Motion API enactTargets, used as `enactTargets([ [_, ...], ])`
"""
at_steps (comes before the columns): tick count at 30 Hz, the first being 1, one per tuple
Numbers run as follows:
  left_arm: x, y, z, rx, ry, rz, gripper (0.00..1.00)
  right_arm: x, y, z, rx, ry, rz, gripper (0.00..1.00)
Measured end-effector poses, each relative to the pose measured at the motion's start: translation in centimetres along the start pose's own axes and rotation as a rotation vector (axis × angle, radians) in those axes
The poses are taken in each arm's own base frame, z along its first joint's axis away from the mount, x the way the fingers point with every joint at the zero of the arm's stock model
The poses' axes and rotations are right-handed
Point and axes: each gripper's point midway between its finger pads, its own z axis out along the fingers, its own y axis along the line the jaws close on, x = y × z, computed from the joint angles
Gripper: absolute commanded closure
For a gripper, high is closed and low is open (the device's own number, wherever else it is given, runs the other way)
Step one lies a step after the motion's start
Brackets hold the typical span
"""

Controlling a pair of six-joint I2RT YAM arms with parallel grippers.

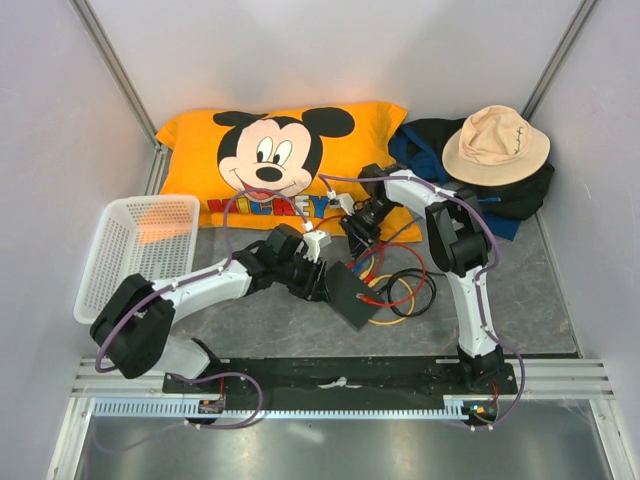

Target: Pull the plug from the switch port

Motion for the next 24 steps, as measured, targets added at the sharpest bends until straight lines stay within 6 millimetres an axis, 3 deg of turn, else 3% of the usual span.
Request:
enactTargets([
  [7,1.0,1.4,2.1,-0.022,0.047,-0.066,0.6,0.5,0.0,-0.2,-0.073,-0.038,0.049,0.62],
  [10,1.4,2.2,3.1,-0.044,0.083,-0.086,0.63,2.1,0.0,-0.6,-0.117,-0.065,0.105,0.65],
  [15,-0.3,2.2,4.1,-0.047,0.096,-0.082,0.66,5.5,-0.2,-2.0,-0.152,-0.085,0.224,0.66],
  [21,-2.3,2.7,4.8,-0.085,0.108,-0.047,0.64,6.9,0.4,-1.9,-0.17,-0.089,0.277,0.5],
  [23,-3.2,3.1,5.0,-0.109,0.094,-0.024,0.6,7.2,0.9,-1.6,-0.199,-0.082,0.315,0.43],
  [24,-3.8,3.4,5.0,-0.132,0.084,-0.012,0.52,7.3,1.2,-1.6,-0.214,-0.079,0.337,0.41],
])
